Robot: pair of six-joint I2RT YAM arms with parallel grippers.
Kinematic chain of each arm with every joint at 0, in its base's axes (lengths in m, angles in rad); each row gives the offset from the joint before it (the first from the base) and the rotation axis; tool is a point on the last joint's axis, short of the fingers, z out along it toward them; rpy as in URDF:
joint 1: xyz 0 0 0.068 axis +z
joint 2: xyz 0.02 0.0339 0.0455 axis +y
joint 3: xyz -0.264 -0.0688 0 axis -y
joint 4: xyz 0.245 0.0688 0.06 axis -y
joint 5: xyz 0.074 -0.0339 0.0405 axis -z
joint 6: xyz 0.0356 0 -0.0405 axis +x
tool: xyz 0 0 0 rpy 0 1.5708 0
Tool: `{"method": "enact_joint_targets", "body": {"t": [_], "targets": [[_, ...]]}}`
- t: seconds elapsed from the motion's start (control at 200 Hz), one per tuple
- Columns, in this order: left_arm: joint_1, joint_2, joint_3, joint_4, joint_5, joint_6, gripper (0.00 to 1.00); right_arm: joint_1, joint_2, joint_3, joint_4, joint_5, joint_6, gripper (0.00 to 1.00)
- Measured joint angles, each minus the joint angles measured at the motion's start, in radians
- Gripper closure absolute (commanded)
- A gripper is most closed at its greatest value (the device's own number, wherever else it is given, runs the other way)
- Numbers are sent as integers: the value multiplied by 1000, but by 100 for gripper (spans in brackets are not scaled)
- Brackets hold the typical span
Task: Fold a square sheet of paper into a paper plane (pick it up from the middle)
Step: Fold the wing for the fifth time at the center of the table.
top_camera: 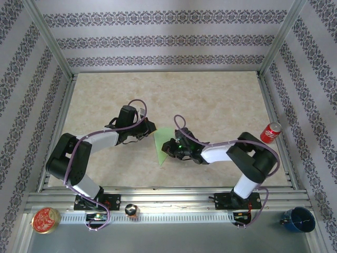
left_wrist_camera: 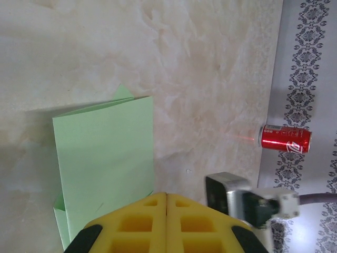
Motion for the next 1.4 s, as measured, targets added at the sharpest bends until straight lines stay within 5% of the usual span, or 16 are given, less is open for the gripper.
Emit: {"method": "enact_joint_targets", "body": {"t": [0.4,1.049,1.399], "targets": [[-43,65,24,-6,4,-3,94,-154,-63,-53,-71,-53,-85,84],[-51,212,22,-19,-27,8,98,-212,-68,-40,-170,-113,-148,68],[-42,208,-73,172,1,-21,98,-216,-4,21,-200,-150,-170,63]]}}
